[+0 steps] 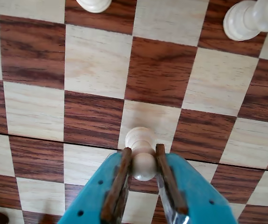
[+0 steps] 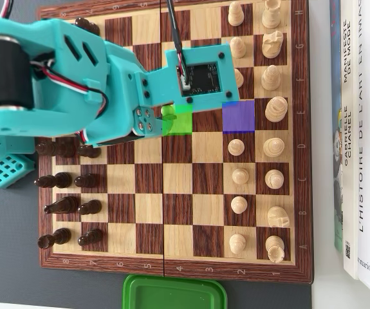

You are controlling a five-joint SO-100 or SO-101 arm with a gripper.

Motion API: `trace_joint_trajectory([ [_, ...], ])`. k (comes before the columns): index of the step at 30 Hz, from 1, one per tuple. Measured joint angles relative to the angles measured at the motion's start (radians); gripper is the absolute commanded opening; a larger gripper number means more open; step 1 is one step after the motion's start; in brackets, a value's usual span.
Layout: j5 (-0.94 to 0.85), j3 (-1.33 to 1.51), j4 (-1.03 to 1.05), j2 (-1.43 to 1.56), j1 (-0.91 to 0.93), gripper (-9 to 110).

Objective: Play chess

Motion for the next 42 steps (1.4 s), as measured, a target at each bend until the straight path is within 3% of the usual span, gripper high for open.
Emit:
trace_joint_trajectory([
  [42, 0.000, -0.003, -0.040, -0.048, 0.003, 7],
])
